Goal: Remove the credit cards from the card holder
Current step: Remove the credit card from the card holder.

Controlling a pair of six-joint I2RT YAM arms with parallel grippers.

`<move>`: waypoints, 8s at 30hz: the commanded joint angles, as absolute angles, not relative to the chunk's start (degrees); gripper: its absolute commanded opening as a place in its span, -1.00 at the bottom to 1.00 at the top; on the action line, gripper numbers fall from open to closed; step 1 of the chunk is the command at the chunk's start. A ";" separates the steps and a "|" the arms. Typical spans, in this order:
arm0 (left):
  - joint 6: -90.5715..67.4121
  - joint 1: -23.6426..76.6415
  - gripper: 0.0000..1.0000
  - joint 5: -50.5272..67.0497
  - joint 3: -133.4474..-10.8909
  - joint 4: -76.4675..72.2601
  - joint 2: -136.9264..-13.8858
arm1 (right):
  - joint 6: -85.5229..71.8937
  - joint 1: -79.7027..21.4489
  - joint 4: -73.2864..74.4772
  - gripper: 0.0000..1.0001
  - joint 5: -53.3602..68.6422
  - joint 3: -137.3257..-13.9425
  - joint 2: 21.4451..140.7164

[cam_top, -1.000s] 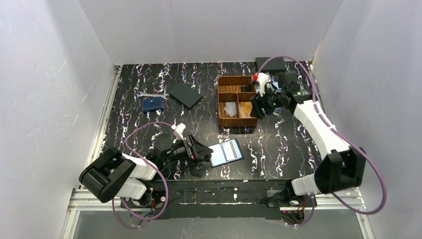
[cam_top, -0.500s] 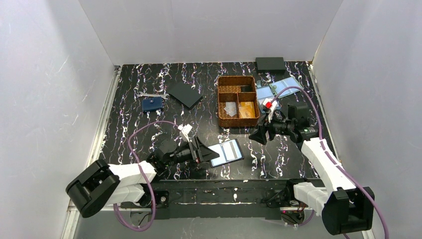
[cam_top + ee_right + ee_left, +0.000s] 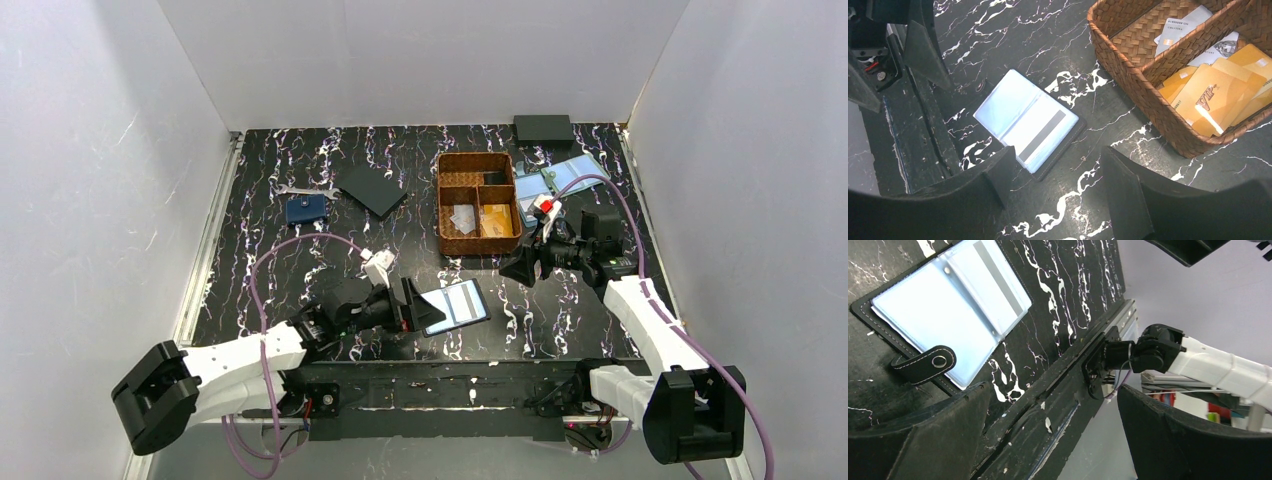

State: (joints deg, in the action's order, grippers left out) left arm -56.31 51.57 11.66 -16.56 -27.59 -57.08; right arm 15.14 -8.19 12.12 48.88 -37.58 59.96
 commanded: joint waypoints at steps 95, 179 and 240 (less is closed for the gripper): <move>-53.58 60.13 -0.02 -2.79 -39.07 -18.10 -91.27 | -29.14 -24.46 -17.14 -0.25 48.71 -30.37 86.32; -61.83 53.73 0.56 7.21 -28.44 -29.18 -90.44 | -17.48 -29.00 -5.54 -0.12 40.18 -35.23 87.23; -63.84 52.10 -0.06 2.04 -20.21 -29.79 -82.11 | -16.93 -33.45 -3.80 0.24 63.81 -40.07 87.59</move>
State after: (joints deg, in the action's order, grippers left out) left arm -63.55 55.02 12.01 -22.55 -35.33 -81.73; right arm -21.93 -33.61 -12.16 55.46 -37.17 91.00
